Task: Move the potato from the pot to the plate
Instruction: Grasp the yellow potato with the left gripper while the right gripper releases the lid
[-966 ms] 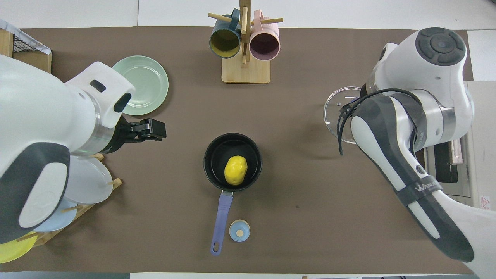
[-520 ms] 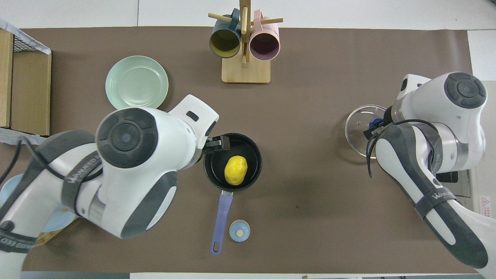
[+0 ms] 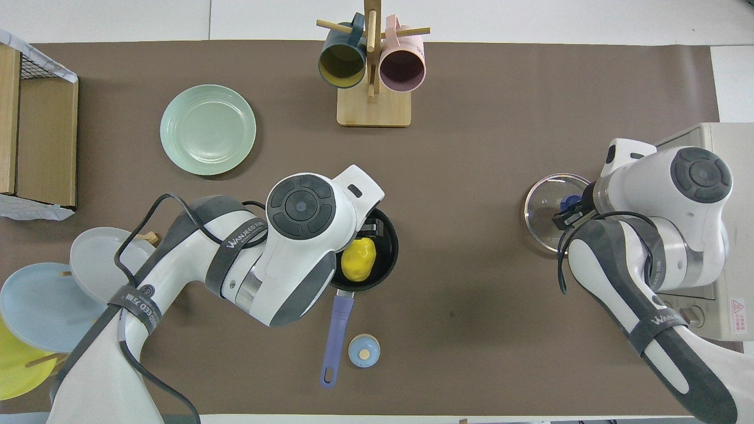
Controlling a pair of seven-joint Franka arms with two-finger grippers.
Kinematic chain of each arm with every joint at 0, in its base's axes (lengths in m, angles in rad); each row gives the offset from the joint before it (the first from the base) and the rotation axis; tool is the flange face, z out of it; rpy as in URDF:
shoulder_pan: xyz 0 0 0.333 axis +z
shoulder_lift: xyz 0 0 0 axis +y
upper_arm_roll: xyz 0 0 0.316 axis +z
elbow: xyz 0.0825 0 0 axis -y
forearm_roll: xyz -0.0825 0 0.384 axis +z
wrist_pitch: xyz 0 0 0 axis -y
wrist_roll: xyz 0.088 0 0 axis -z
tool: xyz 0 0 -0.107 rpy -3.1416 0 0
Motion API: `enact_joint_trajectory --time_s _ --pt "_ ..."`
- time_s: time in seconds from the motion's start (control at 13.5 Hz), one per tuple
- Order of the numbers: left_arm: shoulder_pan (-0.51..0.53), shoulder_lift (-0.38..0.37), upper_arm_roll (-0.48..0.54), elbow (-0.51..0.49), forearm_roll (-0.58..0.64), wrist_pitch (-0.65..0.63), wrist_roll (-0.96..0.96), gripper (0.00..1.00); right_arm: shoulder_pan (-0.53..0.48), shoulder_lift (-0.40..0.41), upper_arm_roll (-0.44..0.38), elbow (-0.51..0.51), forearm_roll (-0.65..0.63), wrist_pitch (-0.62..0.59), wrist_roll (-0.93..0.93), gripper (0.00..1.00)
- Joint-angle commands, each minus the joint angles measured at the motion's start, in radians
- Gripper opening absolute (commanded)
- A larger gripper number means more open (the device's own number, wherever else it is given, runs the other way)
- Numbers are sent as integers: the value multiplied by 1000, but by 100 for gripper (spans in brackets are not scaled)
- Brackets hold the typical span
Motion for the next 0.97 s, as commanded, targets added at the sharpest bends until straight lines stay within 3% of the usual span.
enact_joint_trajectory --time_s 0.0,0.37,0.52,0.59,0.67,0.89 --pt "-54 -15 18 -89 -8 80 18 100 -27 -38 9 -42 17 28 -46 51" --pt "-79 13 18 -119 -10 125 4 100 -31 -44 9 -58 17 31 -50 53" --pt "-79 31 17 -119 -10 148 2 100 -35 -44 9 -61 16 31 -52 60" --pt "-79 37 17 -119 -10 166 1 100 -35 -45 9 -61 17 30 -46 71" --pt "-79 52 17 -119 -10 177 -4 100 -33 -44 9 -58 16 27 -39 98" --pt "-90 65 18 -119 -10 197 -7 100 -31 -44 12 19 19 -45 -9 100"
